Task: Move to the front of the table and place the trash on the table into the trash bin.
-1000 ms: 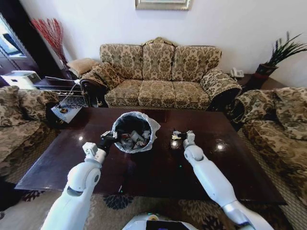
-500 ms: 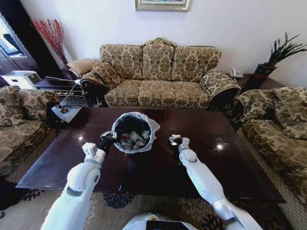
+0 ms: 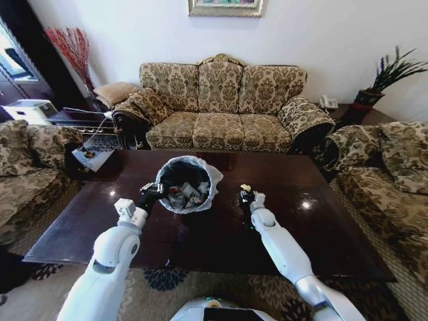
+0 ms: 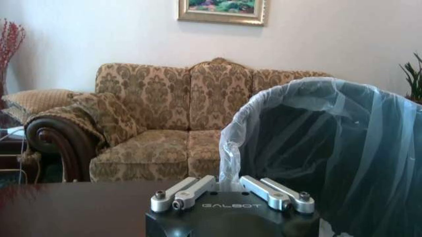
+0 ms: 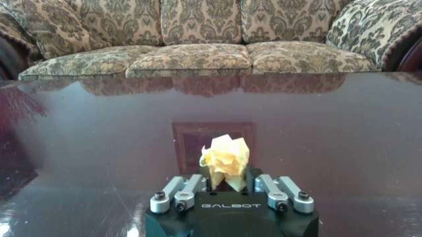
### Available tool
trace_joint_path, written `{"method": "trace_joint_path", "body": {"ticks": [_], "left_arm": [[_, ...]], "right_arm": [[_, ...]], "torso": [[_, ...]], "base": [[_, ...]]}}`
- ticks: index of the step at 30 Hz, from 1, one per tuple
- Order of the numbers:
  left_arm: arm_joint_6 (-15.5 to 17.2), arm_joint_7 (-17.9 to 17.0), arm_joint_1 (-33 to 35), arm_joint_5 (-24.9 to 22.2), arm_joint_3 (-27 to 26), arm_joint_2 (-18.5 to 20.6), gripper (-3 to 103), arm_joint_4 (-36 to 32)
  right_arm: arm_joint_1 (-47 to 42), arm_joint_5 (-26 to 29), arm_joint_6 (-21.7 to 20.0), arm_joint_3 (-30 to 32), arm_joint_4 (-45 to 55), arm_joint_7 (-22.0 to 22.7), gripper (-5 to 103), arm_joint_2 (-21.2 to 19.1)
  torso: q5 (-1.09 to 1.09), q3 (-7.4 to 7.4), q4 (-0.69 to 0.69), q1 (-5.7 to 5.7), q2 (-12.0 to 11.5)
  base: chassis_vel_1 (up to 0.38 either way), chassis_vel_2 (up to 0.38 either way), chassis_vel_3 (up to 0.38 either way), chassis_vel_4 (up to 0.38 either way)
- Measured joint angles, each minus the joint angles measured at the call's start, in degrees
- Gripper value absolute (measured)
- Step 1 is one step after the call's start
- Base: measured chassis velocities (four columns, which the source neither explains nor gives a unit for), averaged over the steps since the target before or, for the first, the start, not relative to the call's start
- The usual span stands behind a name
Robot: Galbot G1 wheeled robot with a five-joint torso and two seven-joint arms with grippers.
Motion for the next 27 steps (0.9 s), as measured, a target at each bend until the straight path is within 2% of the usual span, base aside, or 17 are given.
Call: {"method": "trace_joint_path", "body": {"ticks": [1,2,5,6,8,14,17,18,20,22,23,26,27], "left_arm": [[0.0,0.0,0.0,0.0,0.0,0.0,1,-0.1],[0.0,0.0,0.0,0.0,0.0,0.0,1,-0.1],[0.0,0.0,0.0,0.0,0.0,0.1,1,-0.3],[0.0,0.0,0.0,0.0,0.0,0.1,1,-0.3],[0.0,0.0,0.0,0.0,-0.1,0.1,1,-0.5],[0.1,0.0,0.0,0.0,-0.2,0.2,1,-0.8],[0.1,0.0,0.0,-0.1,-0.3,0.1,1,-1.0],[0.1,0.0,0.0,-0.1,-0.3,0.1,1,-1.0],[0.1,0.0,0.0,-0.1,-0.3,0.0,1,-1.0],[0.2,0.1,-0.3,-0.1,0.0,-0.2,1,-0.2],[0.2,0.1,-0.3,-0.1,0.0,-0.2,1,-0.2],[0.5,0.2,-0.8,-0.1,0.7,-0.4,1,0.7],[0.5,0.2,-0.8,-0.1,0.7,-0.4,1,0.7]], "right_arm": [[-0.1,-0.1,0.1,0.1,0.0,0.0,29,-0.1],[-0.1,-0.1,0.1,0.1,0.0,0.0,29,-0.1],[-0.3,-0.1,0.1,0.3,0.1,-0.1,13,-0.2],[-0.3,-0.1,0.1,0.3,0.1,-0.1,13,-0.2],[-0.4,-0.1,0.2,0.3,0.2,-0.1,3,-0.4],[-1.1,-0.2,0.5,0.7,2.5,0.4,0,-0.7],[-3.8,-1.0,0.8,1.4,12.4,1.9,0,-3.2],[-3.8,-1.0,0.8,1.4,12.4,1.9,0,-3.2],[-6.0,-1.0,0.3,2.0,20.6,2.4,0,-5.1],[-9.0,1.4,-1.9,2.5,33.8,1.9,0,-8.6],[-9.0,1.4,-1.9,2.5,33.8,1.9,0,-8.6],[-10.1,6.5,-3.8,1.4,48.9,0.2,0,-13.2],[-10.1,6.5,-3.8,1.4,48.9,0.2,0,-13.2]], "torso": [[0.00,0.00,0.00,0.00,0.0],[0.00,0.00,0.00,0.00,0.0],[0.00,0.00,0.00,0.00,0.0],[0.00,0.00,0.00,0.00,0.0],[0.00,0.00,0.00,0.00,0.0],[0.02,0.00,0.01,0.00,0.0],[0.02,0.00,0.01,0.00,0.0],[0.02,0.00,0.01,0.00,0.0],[0.01,0.00,0.00,0.01,0.0],[0.01,0.00,-0.01,0.00,0.0],[0.01,0.00,-0.01,0.00,0.0],[-0.02,-0.01,-0.02,-0.01,0.0],[-0.02,-0.01,-0.02,-0.01,0.0]], "base": [[0.000,0.000,0.000,0.000],[0.000,0.000,0.000,0.000],[0.000,0.000,0.000,0.000],[0.000,0.000,0.000,0.000],[0.000,0.000,0.000,0.000],[0.000,0.000,0.000,0.000],[0.000,0.000,0.000,0.000],[0.000,0.000,0.000,0.000],[0.000,0.000,0.000,0.000],[0.000,0.000,0.000,0.000],[0.000,0.000,0.000,0.000],[0.000,0.000,0.000,0.000],[0.000,0.000,0.000,0.000]]}}
